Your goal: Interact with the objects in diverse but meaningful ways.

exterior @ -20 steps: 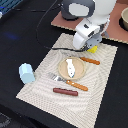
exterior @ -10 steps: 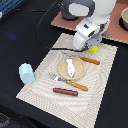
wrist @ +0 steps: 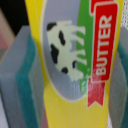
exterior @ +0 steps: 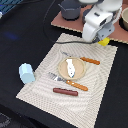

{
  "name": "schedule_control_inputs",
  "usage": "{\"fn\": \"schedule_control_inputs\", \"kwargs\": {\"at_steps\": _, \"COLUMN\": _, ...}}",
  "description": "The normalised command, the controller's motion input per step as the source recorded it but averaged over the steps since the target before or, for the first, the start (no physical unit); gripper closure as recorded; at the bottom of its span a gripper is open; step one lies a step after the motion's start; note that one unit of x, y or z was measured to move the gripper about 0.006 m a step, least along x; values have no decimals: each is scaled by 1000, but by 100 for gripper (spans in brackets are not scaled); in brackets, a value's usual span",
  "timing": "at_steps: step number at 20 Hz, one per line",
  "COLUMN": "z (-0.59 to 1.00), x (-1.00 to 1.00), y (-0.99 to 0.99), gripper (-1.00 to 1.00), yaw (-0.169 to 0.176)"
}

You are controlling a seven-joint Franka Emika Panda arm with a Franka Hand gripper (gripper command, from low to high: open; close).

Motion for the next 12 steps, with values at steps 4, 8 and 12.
{"fn": "schedule_control_inputs", "kwargs": {"at_steps": 4, "z": 441, "x": -284, "y": -121, "gripper": 100, "yaw": 52}}
{"fn": "schedule_control_inputs", "kwargs": {"at_steps": 8, "z": 29, "x": -748, "y": -459, "gripper": 100, "yaw": 7}}
{"fn": "schedule_control_inputs", "kwargs": {"at_steps": 12, "z": -104, "x": -845, "y": -492, "gripper": 100, "yaw": 0}}
